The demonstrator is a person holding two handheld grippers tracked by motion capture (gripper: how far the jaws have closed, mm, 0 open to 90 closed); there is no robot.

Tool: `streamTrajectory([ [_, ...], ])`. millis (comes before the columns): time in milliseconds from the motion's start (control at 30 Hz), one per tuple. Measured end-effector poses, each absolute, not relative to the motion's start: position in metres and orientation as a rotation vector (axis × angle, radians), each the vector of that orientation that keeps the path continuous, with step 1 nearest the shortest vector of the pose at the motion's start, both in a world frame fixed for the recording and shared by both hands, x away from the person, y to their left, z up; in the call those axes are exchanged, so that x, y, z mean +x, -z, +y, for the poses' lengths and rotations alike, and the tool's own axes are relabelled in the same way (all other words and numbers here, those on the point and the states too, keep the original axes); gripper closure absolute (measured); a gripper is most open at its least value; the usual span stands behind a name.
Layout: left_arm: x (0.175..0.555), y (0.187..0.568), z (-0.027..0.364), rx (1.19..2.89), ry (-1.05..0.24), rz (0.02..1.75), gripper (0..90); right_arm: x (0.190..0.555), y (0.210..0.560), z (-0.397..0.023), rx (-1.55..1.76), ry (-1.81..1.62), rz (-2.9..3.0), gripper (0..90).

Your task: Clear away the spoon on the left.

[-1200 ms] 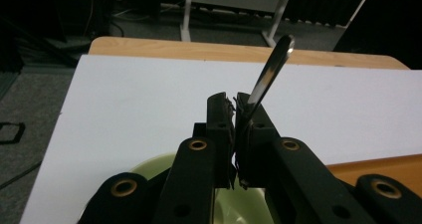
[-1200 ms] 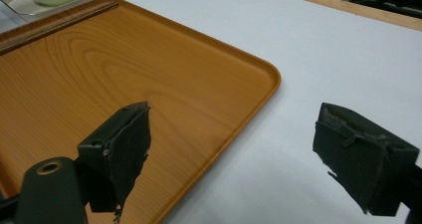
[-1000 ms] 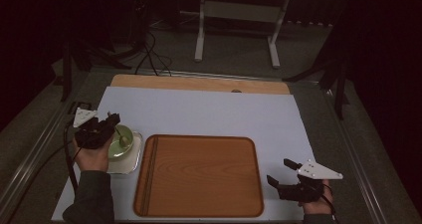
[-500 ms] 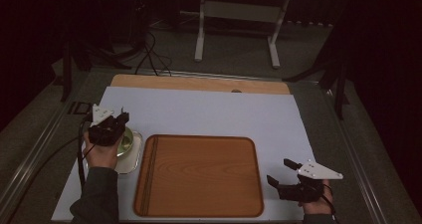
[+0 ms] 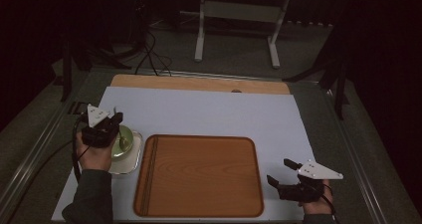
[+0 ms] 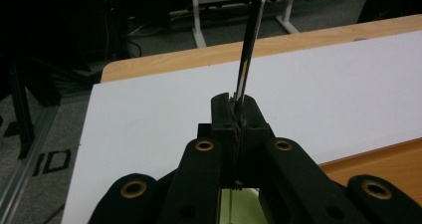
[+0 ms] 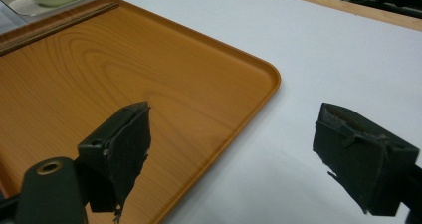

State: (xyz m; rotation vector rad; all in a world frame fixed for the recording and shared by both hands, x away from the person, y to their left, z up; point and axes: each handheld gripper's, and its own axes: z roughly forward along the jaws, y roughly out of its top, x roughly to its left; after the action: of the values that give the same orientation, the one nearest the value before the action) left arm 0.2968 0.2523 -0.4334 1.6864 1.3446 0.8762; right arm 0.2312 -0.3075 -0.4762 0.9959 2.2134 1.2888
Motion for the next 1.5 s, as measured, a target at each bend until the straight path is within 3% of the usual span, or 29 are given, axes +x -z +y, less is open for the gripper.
streamTrajectory([
  [833,0.271,0.389,0.239,1.687,-0.788,1.210,89.7,0.231,0.476,-0.308,0.997,-1.292,2.209,14.6],
  [1500,0.259,0.405,0.192,1.782,-0.645,1.110,89.6,0.231,0.476,-0.308,0.997,-1.292,2.212,14.6],
])
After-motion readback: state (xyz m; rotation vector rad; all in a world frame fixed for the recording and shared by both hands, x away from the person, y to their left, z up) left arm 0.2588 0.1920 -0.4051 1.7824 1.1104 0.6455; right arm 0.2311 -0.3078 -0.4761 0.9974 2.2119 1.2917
